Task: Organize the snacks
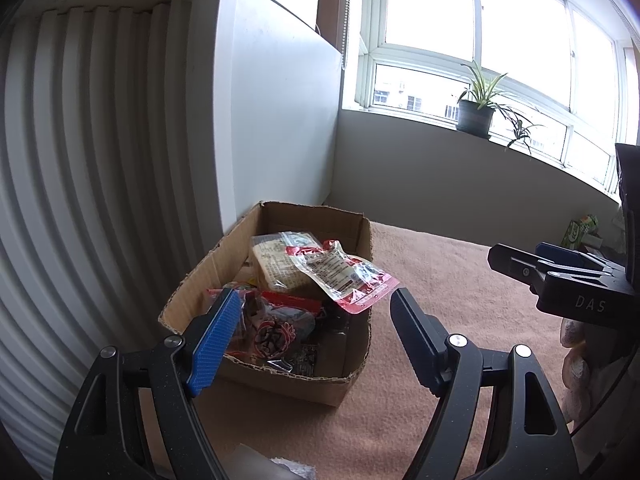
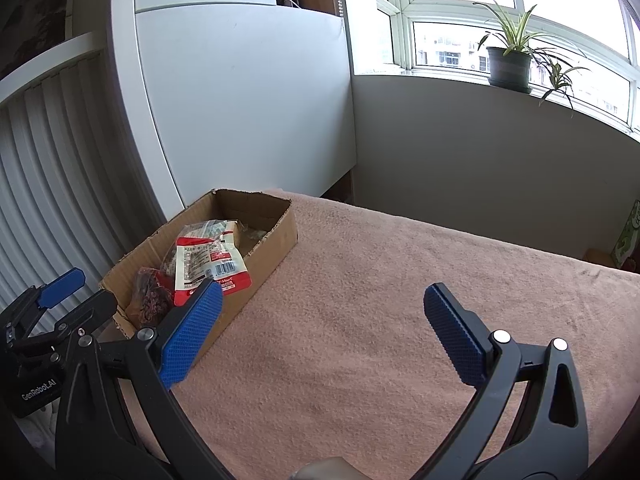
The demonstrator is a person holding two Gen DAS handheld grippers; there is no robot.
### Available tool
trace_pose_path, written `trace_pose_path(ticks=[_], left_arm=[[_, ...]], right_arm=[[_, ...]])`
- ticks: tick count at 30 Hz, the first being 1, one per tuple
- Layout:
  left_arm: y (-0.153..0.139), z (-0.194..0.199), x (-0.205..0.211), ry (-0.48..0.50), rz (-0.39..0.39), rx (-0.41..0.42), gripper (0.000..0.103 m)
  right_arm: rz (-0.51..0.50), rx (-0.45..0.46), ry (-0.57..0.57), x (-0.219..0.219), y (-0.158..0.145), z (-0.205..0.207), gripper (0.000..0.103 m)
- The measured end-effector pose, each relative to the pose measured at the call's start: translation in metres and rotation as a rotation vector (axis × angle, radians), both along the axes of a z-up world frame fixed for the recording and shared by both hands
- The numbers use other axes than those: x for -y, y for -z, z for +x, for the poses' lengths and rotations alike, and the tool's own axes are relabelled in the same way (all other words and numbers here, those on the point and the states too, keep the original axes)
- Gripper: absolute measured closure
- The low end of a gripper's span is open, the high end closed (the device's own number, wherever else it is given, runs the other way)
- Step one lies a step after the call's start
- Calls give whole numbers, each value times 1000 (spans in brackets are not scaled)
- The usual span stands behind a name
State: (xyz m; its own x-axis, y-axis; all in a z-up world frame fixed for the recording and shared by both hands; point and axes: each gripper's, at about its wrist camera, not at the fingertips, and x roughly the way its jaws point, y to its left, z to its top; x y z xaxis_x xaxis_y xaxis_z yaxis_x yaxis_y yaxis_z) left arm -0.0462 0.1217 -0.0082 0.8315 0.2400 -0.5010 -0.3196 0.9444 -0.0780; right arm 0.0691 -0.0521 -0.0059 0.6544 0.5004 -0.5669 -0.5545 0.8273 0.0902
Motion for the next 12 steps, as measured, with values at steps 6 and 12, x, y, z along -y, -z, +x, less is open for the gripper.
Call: trace_pose_path(ticks=[6,12], left_arm=[[0,0,0,-2,0,1,26],[0,-2,0,-3,4,13,26]], right_arm=[[-4,-1,-3,-1,1,-1,1],[-2,-9,-1,0,2,0,1]])
